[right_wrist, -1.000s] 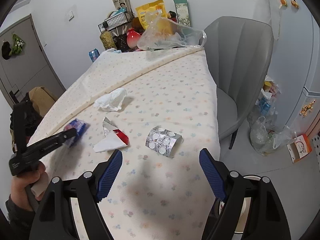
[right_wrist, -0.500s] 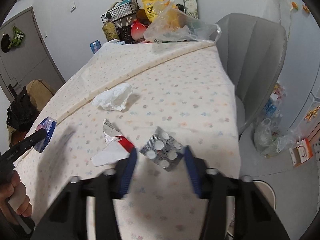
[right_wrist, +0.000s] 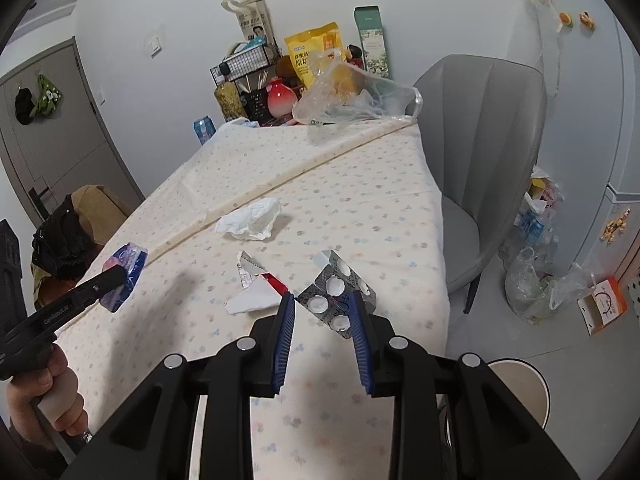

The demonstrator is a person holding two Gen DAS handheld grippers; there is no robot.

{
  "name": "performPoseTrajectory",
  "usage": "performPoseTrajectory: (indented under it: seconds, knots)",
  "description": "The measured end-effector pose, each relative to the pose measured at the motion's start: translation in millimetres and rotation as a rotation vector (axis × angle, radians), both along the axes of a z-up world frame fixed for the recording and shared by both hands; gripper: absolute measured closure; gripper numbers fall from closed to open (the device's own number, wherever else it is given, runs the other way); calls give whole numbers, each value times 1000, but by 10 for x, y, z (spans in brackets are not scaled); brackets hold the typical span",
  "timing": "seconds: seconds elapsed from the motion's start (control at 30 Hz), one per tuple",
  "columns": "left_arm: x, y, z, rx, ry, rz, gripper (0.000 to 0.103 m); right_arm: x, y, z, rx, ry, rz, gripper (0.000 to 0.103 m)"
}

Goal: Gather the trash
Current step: 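Carry the package and blister pack in both tools over the bin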

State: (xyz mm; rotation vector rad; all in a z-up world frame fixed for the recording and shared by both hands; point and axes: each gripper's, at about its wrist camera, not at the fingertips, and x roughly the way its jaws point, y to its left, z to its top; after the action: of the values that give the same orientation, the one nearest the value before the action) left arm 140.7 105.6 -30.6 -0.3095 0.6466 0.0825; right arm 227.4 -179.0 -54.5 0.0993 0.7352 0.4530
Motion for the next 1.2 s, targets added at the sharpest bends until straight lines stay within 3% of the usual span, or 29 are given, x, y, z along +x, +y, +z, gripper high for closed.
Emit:
performPoseTrajectory:
  seconds: [0.3,0.7,1.2]
  knots:
    - [-72,-298,202,-9,-56,-79,73,-262,-197,188,34,-43,-8,75]
    - [23,-712,343,-41,-85,-194,73,-390,-565,251,103,-35,-45,75]
    - [334,-1468,276,-23,-56,-333,73,-415,-1157,82,127,-20,-145,75]
